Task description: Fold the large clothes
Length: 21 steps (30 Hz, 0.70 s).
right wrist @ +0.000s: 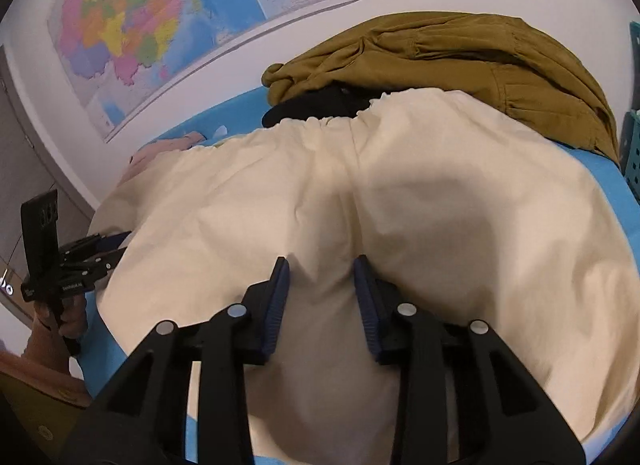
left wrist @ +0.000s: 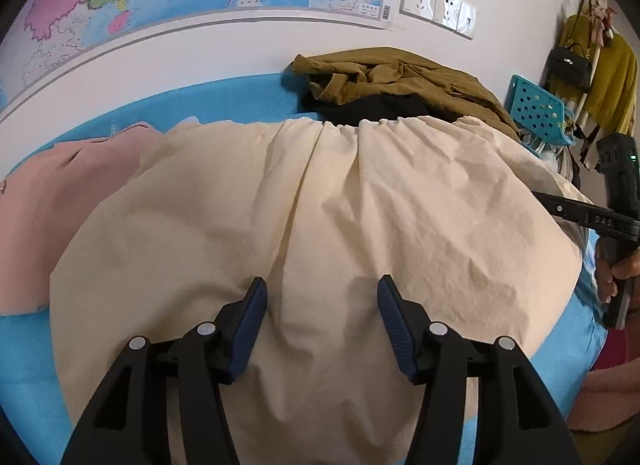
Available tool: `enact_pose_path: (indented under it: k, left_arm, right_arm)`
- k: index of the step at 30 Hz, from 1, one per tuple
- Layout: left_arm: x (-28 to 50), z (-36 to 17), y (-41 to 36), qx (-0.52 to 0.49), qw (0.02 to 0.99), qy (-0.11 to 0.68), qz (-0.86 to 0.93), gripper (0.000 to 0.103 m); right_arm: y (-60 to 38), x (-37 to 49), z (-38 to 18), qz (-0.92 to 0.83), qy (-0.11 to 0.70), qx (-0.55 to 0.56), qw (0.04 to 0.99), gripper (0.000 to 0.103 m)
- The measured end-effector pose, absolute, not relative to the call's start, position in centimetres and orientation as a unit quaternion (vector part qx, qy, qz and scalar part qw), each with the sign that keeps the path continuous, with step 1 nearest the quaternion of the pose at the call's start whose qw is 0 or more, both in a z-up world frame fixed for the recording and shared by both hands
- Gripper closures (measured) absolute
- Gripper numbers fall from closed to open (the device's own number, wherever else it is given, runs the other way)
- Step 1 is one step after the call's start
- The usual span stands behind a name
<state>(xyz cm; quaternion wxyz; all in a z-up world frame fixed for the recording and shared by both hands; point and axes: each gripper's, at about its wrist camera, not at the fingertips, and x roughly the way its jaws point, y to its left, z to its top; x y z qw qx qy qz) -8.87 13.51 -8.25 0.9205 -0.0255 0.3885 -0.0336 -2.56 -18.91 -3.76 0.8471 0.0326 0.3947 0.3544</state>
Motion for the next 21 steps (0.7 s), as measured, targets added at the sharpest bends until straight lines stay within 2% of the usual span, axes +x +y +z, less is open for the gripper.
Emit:
enact_pose_path:
  k: [2,6,9,16,21]
  left_arm:
    - [-9.0,-7.8,13.3,-0.025,0.922,0.386,-0.026,0.048]
    - [-10.5,-6.5,12.3,-0.021,0.929,0.366,-0.04,0.046]
    - [-11.1,-6.2,11.4,-0.01,0.932,0.361,-0.045,0.044]
    - [-10.4,-8.1,11.2,-0.015,0.924,0.379,-0.045,0.04]
    - [-10.3,-8.7,12.3,-0.044,0.923,0.381,-0.038,0.041]
  right_arm:
    - [-18.8,-3.5,-2.6,0.35,0.375,0.025,0.858,0.06]
    - [-18.2,-5.9,0.3,0.38,0.315,0.02,0.87,0.056]
    - [-16.3,-7.6,1.0,0.423,0.3,0.001,0.855,0.055]
    - [-11.0,-8.4,-2.9,0.45,0.352,-0.062,0.818,0.055]
    - [-10.6,-8.5,-3.9,0.442,0.363,-0.073,0.817,0.054]
